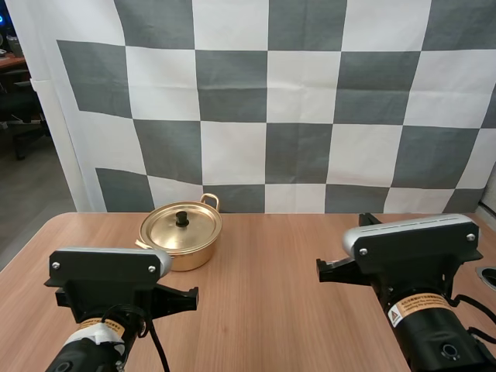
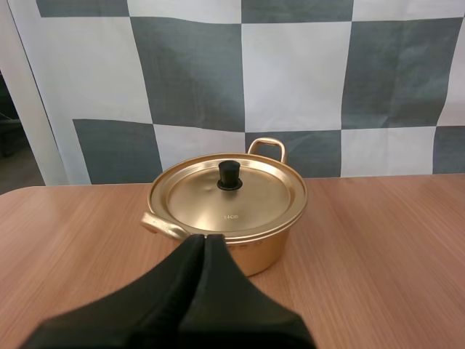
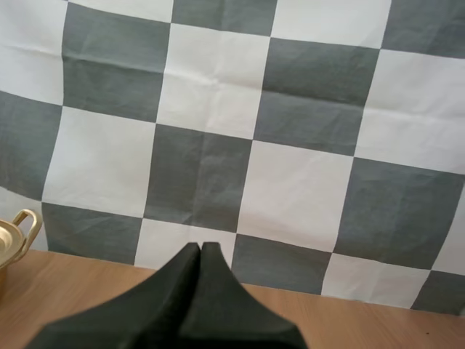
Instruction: Open the pot, put the car inside, and close it
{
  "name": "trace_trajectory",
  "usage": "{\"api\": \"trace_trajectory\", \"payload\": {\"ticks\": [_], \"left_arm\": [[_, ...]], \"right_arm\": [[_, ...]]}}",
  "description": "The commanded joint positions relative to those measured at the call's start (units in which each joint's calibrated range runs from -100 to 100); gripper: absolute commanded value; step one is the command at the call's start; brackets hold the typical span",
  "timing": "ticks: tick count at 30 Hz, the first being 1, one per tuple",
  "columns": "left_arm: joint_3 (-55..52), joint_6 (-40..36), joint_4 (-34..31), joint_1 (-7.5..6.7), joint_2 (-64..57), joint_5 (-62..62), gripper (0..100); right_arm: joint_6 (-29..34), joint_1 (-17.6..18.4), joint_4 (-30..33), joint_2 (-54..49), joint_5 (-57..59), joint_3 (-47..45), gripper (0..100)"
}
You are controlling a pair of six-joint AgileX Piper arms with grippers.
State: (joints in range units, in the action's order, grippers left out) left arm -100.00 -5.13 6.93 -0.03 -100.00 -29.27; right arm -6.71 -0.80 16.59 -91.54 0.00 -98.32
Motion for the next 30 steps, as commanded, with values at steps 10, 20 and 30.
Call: {"api": "trace_trajectory", "payload": {"ticks": [10, 20, 30], "left_arm": [[0.0, 0.0, -0.1, -0.05, 0.0, 0.0, 0], [0.0, 0.0, -0.3, -0.05, 0.0, 0.0, 0], [0.0, 0.0, -0.3, -0.05, 0.0, 0.0, 0]], "right_arm": [[0.0, -0.3, -5.7, -3.4, 18.8, -0.6, 0], [0.0, -0.3, -6.7, -8.5, 28.7, -1.7, 0], [0.0, -0.3, -7.3, -8.5, 31.9, -1.7, 0]]}}
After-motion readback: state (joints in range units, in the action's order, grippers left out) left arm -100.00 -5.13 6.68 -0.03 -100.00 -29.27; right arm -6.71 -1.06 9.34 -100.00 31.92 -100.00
